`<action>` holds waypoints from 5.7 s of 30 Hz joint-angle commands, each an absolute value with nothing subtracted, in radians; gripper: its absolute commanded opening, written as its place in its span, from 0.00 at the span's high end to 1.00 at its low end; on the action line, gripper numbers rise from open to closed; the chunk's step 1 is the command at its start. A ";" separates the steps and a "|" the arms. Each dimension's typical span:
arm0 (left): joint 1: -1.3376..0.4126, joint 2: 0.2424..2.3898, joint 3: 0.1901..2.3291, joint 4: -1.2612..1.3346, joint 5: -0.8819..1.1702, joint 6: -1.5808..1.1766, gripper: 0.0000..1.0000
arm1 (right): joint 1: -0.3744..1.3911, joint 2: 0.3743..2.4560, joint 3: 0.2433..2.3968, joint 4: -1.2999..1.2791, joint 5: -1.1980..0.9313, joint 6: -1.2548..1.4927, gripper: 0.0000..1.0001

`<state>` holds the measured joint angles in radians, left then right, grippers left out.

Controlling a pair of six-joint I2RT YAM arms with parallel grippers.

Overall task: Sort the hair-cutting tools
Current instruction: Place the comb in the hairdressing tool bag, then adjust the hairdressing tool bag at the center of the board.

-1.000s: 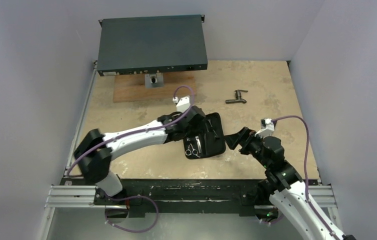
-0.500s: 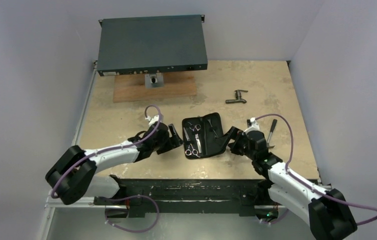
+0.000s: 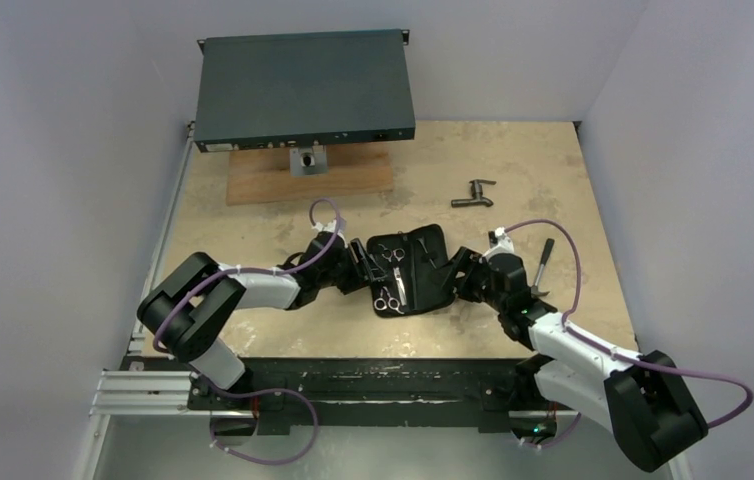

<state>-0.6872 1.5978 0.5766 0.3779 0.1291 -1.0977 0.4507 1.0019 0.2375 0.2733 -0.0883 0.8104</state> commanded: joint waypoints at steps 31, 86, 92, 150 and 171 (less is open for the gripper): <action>-0.693 1.362 0.633 0.321 0.193 -0.944 1.00 | 0.449 1.026 0.131 0.508 -0.136 0.860 0.47; -0.832 1.427 0.606 0.223 0.005 -0.927 1.00 | 0.451 1.017 0.236 0.313 -0.060 0.802 0.62; -0.911 1.404 0.532 0.274 -0.094 -1.003 1.00 | 0.449 1.179 0.322 0.320 -0.090 0.730 0.66; -0.639 1.649 0.739 0.272 -0.005 -0.820 0.38 | 0.498 0.843 0.186 0.147 -0.091 0.930 0.21; -0.756 1.564 0.245 0.769 0.023 -0.963 0.55 | 0.497 1.336 0.451 0.338 -0.101 0.789 0.23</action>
